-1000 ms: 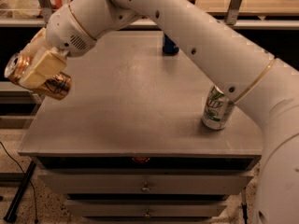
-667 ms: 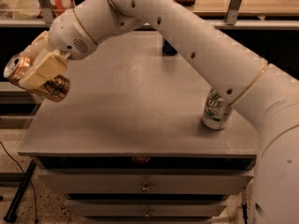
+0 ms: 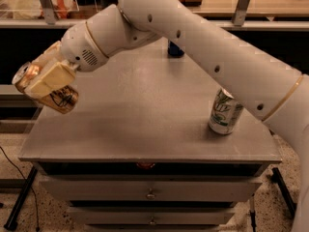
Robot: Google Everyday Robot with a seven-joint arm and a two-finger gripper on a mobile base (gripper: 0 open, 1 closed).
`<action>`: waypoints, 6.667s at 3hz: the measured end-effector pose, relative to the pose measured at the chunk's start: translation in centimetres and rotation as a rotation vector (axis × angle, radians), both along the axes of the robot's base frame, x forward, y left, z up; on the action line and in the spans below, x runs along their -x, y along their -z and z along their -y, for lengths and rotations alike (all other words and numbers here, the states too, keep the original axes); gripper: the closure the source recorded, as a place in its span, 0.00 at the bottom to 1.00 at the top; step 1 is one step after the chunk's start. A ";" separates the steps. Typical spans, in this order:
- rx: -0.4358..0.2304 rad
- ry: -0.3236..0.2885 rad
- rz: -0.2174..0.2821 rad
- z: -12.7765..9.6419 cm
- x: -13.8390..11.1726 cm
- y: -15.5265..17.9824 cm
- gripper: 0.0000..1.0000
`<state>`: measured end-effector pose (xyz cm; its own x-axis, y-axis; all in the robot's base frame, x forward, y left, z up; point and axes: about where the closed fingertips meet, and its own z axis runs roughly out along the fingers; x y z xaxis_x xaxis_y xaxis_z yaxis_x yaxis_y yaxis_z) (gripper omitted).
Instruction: Place orange can upright
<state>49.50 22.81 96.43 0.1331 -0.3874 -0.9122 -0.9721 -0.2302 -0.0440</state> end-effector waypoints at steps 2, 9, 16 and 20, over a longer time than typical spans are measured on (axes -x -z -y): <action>-0.062 0.108 -0.105 0.2 1.3 1.2 1.00; -0.329 0.258 -0.032 -1.5 0.5 2.5 1.00; -0.420 0.261 -0.024 -1.7 -1.6 5.5 0.36; -0.378 0.267 0.001 -1.0 -1.7 4.2 0.00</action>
Offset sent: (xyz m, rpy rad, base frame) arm -0.0144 -0.0062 -0.0167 0.1180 0.1666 -0.1727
